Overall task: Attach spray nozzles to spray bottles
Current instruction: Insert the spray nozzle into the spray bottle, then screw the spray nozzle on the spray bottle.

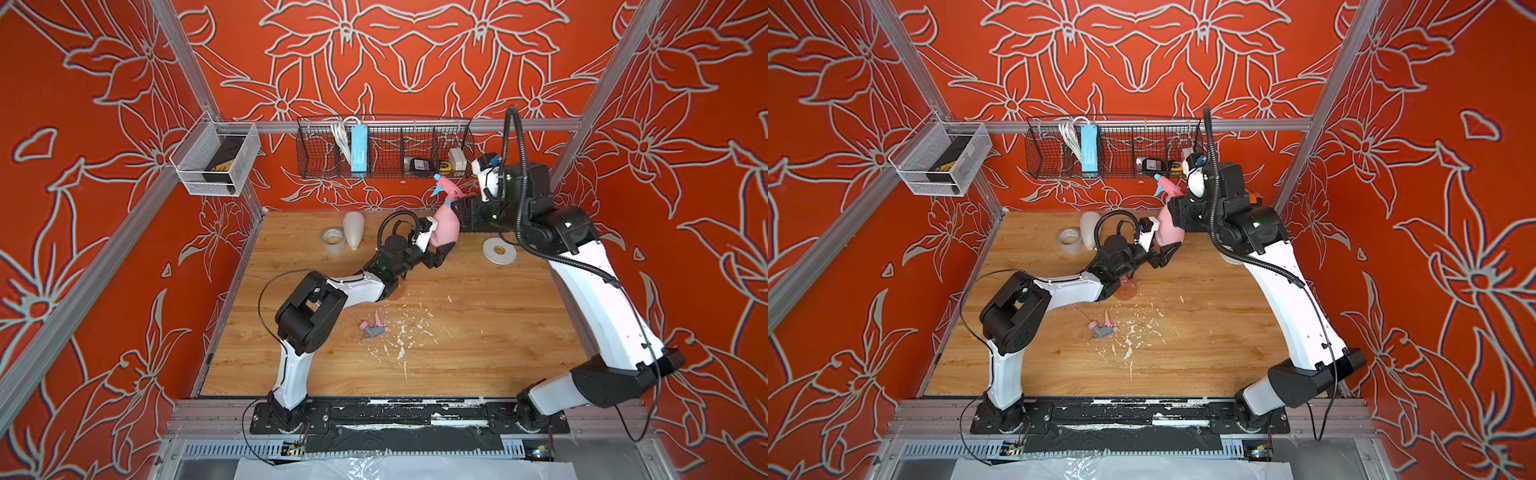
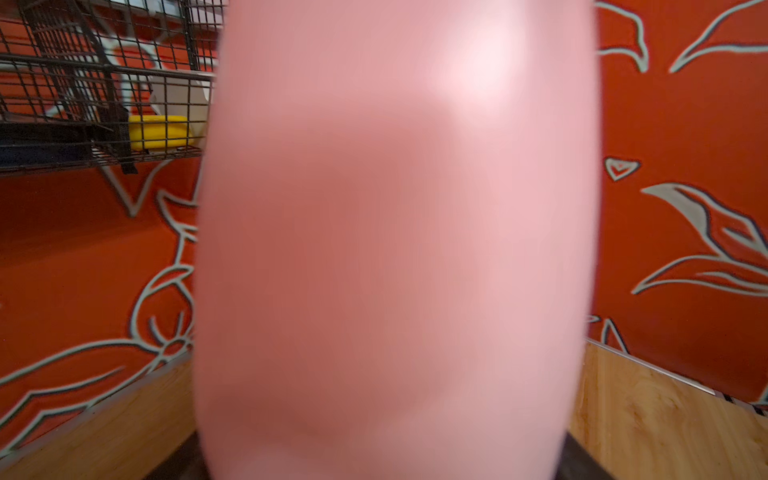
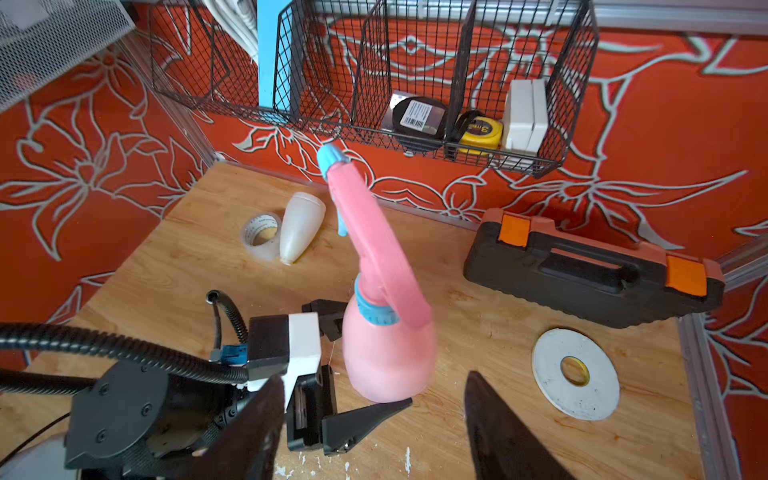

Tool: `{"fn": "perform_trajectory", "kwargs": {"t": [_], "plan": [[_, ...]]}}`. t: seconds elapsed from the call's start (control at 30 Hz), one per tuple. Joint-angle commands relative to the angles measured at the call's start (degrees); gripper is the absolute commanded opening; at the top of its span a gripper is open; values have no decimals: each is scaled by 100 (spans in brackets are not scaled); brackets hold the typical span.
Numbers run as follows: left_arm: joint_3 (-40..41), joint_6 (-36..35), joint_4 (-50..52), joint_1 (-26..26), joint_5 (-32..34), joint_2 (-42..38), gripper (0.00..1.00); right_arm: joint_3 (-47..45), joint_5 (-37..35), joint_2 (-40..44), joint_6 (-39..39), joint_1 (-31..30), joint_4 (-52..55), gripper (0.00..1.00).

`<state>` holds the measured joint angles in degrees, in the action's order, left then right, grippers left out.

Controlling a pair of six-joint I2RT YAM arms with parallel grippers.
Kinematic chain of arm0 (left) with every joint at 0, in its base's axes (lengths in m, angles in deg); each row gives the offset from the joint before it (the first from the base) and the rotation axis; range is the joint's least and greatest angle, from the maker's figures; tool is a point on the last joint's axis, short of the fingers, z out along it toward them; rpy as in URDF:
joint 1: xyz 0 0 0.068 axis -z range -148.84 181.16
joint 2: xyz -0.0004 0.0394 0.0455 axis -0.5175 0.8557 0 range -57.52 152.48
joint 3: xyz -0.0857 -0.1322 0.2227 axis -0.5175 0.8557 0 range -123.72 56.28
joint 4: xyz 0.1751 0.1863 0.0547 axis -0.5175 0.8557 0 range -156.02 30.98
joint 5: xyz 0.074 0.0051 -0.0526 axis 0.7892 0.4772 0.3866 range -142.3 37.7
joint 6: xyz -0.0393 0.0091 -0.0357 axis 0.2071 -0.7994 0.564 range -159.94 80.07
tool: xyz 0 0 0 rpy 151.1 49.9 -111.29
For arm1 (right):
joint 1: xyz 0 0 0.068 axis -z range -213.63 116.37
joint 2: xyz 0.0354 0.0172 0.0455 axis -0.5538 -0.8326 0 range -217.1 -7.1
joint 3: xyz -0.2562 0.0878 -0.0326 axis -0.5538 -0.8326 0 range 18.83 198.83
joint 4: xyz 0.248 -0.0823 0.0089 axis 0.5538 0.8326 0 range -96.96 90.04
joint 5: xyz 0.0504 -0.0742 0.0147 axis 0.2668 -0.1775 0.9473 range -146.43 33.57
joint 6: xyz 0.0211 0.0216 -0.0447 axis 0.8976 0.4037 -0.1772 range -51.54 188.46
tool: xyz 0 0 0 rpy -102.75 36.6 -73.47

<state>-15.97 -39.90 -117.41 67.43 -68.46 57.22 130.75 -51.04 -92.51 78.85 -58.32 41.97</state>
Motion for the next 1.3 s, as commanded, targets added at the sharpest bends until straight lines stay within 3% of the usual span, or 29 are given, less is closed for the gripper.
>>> {"fn": "perform_trajectory", "kwargs": {"t": [0.0, 0.23, 0.47, 0.6, 0.87, 1.07, 1.27], "plan": [[-143, -42, -25, 3, -192, 17, 49, 301, 898, -222, -119, 303, 3, 74], [-88, -118, 37, -2, -309, -59, 48, 1060, 1482, -945, -250, 394, 534, 75], [-149, -135, 109, -6, -294, -33, 48, 756, 1737, -739, -88, 377, 364, 57], [-241, -127, 152, -6, -314, 15, 48, 434, 1772, -520, -32, 353, 198, 53], [-290, -100, 174, 3, -316, 62, 48, 148, 1713, -514, 110, 93, -64, 50], [-257, -134, 200, 5, -295, 52, 48, 498, 1581, -782, -23, -192, 109, 50], [-215, -224, 213, -15, -260, 14, 48, 237, 1263, -375, -303, -45, 343, 53]]}}
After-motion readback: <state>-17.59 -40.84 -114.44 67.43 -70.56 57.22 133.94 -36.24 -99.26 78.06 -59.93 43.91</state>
